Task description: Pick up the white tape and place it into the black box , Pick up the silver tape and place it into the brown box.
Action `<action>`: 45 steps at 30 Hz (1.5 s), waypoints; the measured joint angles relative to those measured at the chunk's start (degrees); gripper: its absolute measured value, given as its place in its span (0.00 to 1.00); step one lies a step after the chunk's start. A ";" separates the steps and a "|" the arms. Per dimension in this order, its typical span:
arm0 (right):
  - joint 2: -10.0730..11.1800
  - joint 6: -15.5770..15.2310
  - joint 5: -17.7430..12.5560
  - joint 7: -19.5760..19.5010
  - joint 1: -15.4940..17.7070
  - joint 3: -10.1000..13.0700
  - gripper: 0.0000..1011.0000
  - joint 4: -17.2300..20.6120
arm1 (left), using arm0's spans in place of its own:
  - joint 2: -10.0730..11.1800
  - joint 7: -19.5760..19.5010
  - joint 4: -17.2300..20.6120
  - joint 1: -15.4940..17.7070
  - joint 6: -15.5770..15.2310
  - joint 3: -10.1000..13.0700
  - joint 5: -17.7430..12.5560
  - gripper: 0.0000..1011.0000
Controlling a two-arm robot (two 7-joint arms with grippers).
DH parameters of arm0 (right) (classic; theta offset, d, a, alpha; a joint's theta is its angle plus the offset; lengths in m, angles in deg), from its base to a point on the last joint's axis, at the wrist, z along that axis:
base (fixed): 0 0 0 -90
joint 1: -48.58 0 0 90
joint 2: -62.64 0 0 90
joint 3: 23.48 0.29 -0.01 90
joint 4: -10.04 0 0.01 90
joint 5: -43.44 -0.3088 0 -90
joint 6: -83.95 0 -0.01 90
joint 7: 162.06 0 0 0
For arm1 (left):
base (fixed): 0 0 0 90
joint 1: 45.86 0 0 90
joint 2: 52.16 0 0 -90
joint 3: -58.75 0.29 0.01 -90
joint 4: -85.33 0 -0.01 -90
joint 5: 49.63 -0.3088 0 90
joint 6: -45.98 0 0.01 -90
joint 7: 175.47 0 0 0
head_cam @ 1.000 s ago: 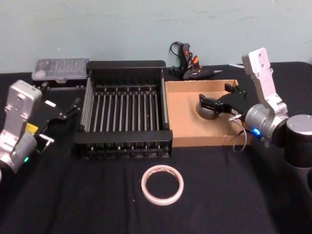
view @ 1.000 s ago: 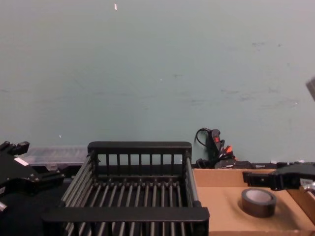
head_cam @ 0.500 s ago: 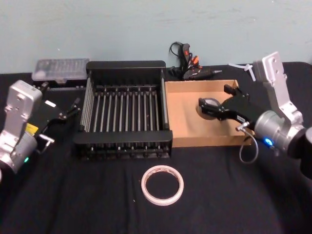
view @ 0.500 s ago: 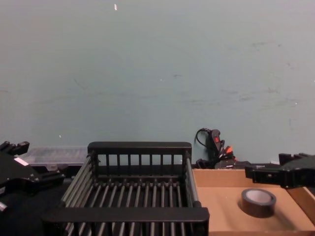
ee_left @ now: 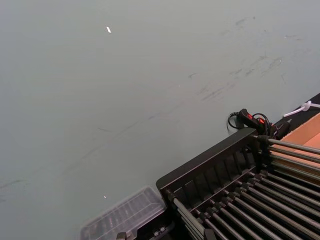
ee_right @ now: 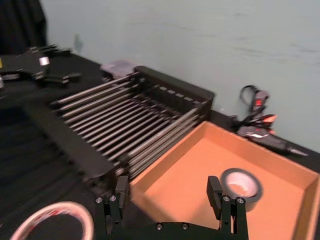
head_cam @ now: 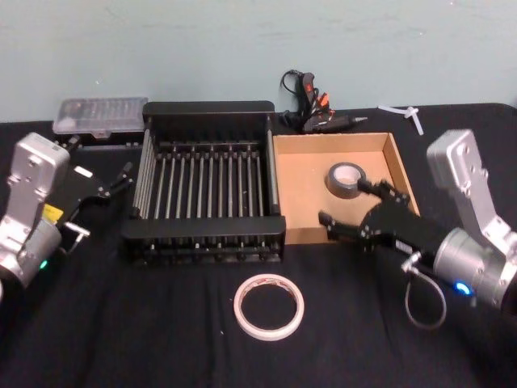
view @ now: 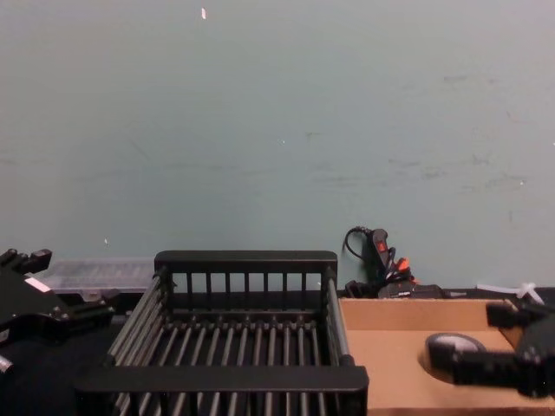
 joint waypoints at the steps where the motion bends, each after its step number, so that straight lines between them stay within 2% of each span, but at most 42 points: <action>1: 0.34 0.05 -0.09 0.12 0.48 -0.17 0.99 0.41 | 0.00 0.00 0.00 0.00 0.00 0.00 0.00 0.99; 10: 3.60 0.61 -0.35 1.40 4.34 -2.98 0.99 3.38 | 0.00 0.00 0.00 0.00 0.00 0.00 0.00 0.99; 17: 4.36 0.50 0.17 1.53 4.69 -5.25 0.99 3.48 | 0.00 0.00 0.00 0.00 0.00 0.01 0.00 0.99; 25: 3.84 -0.94 1.09 1.59 3.31 -7.71 0.99 2.21 | 0.00 0.00 0.00 0.00 0.00 0.00 0.00 0.99; 34: 2.23 -2.85 2.64 1.54 0.84 -10.63 0.99 -0.48 | 0.00 0.00 0.00 0.00 0.00 0.00 0.00 0.99; 45: 0.70 -3.83 3.81 0.95 -0.64 -11.84 0.99 -2.74 | 0.00 0.00 0.00 0.00 0.00 0.00 0.00 0.99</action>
